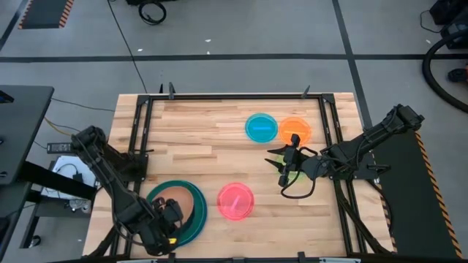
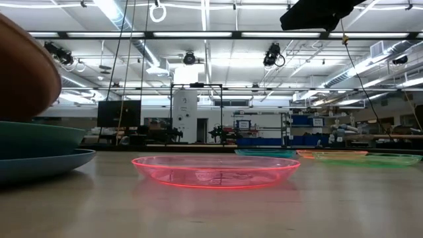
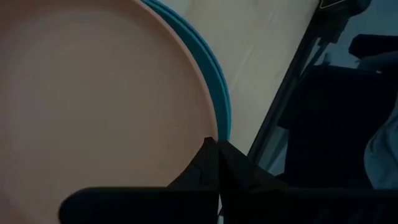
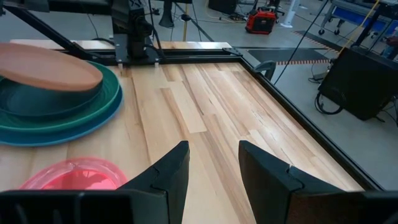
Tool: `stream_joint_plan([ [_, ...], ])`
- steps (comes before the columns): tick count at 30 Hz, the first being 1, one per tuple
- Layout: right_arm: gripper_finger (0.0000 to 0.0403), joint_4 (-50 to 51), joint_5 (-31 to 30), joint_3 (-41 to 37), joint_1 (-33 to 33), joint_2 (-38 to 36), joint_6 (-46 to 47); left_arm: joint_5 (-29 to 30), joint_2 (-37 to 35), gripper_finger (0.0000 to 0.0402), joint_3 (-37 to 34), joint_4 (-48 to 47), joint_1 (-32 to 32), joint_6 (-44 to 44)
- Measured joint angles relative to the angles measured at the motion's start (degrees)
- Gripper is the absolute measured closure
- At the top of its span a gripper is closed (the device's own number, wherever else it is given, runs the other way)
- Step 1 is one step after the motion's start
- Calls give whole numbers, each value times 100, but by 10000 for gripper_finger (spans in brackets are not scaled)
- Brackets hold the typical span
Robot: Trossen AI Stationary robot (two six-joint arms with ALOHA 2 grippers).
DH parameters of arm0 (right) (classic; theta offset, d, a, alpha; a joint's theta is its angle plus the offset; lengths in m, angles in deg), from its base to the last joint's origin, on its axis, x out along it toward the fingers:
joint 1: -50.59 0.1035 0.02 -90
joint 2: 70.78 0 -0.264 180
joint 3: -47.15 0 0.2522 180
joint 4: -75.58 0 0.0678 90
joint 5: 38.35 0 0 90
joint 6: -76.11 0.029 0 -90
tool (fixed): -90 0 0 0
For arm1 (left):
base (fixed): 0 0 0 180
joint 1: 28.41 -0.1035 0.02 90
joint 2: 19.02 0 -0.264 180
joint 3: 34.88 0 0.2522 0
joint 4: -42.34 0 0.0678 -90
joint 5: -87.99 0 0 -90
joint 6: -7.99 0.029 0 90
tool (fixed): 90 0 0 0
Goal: Stack plastic plates
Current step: Stack the brown plate on top of the dark blue plate
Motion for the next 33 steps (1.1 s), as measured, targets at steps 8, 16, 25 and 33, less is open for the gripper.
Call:
stream_joint_plan([
  [8, 253, 0, 1, 0, 0, 0, 0, -199, 218, 401, -1, 37, 0, -12],
  [16, 253, 0, 3, 0, 0, 0, 7, -215, 243, 401, -2, 75, 11, 4],
  [25, 253, 0, 7, 0, 1, 0, 26, -348, 454, 401, 0, 398, -54, 175],
  [33, 253, -2, 11, 0, 0, 0, 42, -794, 1037, 401, -2, 328, -3, 384],
])
